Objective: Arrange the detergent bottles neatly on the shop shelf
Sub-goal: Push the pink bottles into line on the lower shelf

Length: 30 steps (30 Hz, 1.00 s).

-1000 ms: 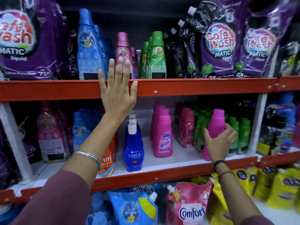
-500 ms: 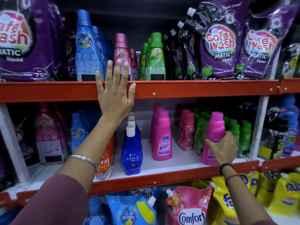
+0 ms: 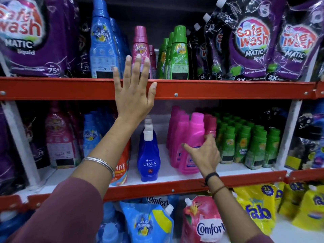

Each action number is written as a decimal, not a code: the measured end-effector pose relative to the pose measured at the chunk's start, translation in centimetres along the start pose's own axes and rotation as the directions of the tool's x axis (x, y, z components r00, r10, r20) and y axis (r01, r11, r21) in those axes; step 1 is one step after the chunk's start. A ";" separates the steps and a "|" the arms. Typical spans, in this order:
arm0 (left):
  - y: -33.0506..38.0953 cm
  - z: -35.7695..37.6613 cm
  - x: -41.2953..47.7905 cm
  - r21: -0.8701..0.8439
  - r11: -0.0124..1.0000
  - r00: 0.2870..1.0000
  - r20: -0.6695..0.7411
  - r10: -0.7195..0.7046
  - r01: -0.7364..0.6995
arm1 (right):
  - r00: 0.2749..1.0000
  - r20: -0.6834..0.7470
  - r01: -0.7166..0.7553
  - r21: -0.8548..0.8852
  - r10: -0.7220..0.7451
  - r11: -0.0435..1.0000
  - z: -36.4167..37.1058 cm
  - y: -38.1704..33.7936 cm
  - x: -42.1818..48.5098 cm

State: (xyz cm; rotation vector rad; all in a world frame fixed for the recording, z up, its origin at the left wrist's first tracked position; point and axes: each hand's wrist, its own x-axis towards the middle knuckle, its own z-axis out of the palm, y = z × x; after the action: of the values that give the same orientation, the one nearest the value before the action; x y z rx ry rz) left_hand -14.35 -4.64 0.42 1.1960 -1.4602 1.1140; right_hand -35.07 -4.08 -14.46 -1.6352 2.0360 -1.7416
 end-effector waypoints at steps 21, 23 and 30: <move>1.9 -1.1 -2.9 -0.122 0.991 0.996 0.084 -0.036 0.046 | 0.997 0.013 -0.072 0.042 0.071 0.997 0.0 0.5 -2.0; 3.6 -1.6 -4.9 -0.221 0.974 0.995 0.097 -0.025 0.046 | 0.994 0.069 -0.101 0.257 0.086 0.961 -0.6 1.0 -1.9; 9.8 -1.0 -12.9 -0.689 0.665 0.934 0.354 -0.039 0.289 | 0.955 0.294 -0.218 0.605 0.040 0.766 -2.0 3.4 -2.3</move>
State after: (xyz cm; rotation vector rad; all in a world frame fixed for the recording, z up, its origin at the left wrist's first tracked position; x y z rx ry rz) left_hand -22.50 -0.42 -12.96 0.8943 -1.7503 0.1229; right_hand -37.50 -1.65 -17.44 -1.3614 1.2034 -1.7614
